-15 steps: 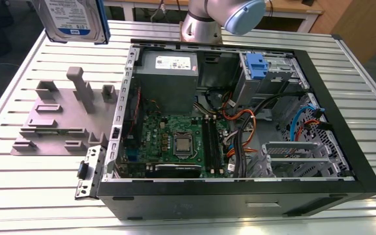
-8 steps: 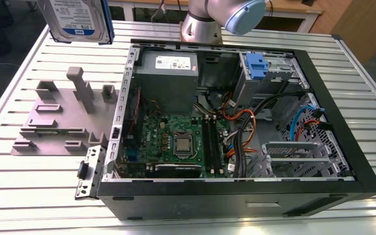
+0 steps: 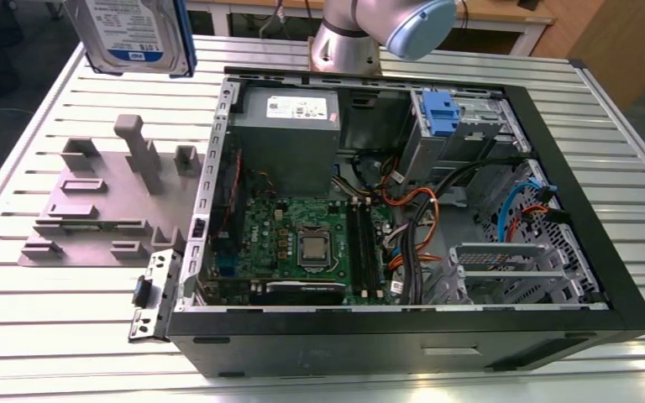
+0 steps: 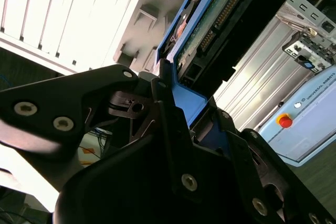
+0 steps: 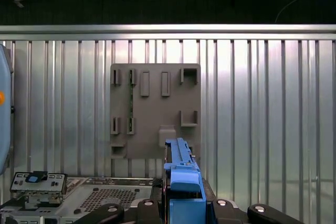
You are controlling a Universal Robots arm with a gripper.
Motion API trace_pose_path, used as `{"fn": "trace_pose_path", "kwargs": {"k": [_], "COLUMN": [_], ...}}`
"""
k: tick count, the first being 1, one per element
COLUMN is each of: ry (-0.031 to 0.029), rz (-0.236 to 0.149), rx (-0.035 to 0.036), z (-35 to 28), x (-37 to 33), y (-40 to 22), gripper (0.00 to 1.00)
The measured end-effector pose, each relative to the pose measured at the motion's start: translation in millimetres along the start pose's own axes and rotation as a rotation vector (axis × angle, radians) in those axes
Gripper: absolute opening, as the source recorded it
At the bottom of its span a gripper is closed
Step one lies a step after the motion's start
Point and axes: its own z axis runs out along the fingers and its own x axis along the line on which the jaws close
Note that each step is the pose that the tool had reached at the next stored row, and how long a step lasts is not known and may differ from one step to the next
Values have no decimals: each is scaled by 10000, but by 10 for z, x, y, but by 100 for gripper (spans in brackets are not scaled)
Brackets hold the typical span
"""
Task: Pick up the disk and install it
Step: 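Pick up the disk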
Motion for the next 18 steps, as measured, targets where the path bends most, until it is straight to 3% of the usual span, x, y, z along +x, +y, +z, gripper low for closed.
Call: {"fn": "trace_pose_path", "kwargs": {"k": [7, 18], "ry": [0, 0], "rz": [-1, 0], "rx": [1, 0], "z": [0, 0], "x": [12, 10], "y": [-14, -129], "gripper": [36, 36]}}
